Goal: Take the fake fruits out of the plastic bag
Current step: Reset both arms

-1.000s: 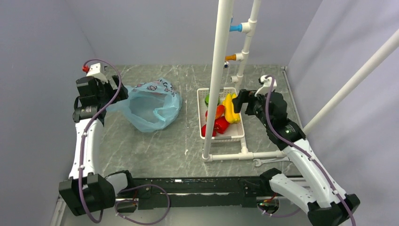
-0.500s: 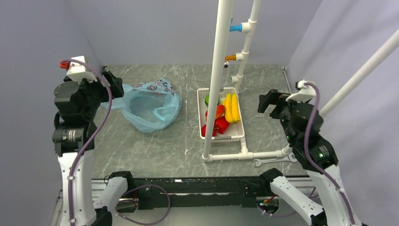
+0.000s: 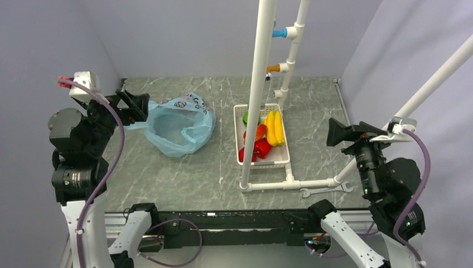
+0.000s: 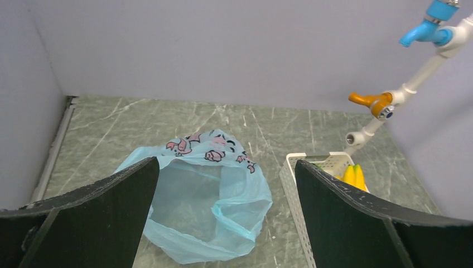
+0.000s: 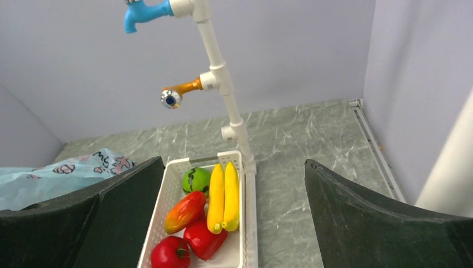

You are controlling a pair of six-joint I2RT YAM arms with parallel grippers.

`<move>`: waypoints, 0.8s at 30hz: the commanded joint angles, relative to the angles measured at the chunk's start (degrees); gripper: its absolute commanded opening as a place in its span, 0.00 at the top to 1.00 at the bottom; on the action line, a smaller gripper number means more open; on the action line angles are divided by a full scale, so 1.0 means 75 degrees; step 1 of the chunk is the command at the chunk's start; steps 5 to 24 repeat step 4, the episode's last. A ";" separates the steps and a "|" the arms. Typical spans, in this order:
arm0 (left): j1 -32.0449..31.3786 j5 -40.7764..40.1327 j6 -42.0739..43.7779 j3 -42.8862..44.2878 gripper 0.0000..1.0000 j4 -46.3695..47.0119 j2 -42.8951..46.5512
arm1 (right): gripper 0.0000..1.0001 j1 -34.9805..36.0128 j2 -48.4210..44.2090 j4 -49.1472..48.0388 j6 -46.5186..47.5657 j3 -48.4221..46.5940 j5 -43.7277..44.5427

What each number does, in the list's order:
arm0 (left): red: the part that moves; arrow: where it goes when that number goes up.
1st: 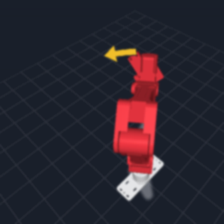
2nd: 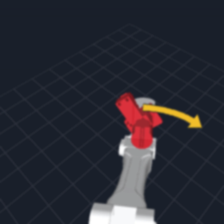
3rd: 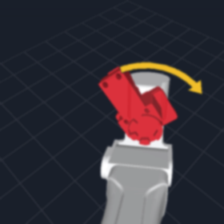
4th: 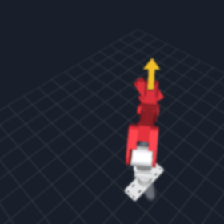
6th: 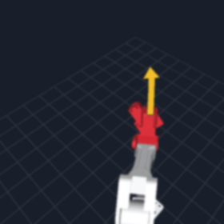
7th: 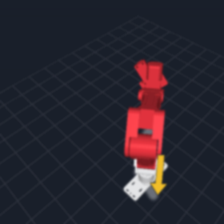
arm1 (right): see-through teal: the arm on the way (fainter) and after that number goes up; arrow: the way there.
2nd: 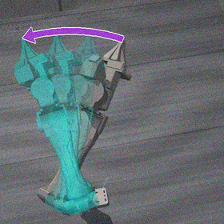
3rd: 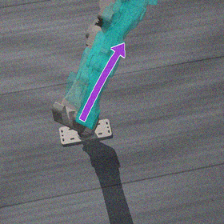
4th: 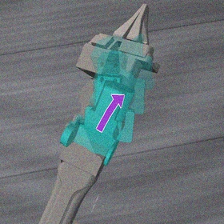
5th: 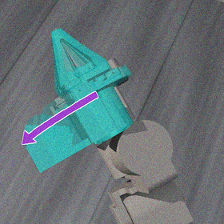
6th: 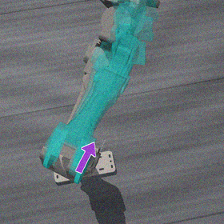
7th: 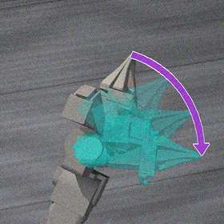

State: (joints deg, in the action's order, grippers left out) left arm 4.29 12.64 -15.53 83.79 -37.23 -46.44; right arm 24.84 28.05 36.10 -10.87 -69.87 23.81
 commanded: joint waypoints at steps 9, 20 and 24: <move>0.0002 0.0385 -0.0410 -0.0423 0.01 0.0873 0.0447 | 0.00 0.0002 -0.0298 -0.0247 0.0018 0.0199 0.0146; 0.0002 0.0385 -0.0410 -0.0423 0.01 0.0873 0.0447 | 0.00 0.0002 -0.0298 -0.0247 0.0018 0.0199 0.0146; 0.0002 0.0385 -0.0410 -0.0423 0.01 0.0873 0.0447 | 0.00 0.0002 -0.0298 -0.0247 0.0018 0.0199 0.0146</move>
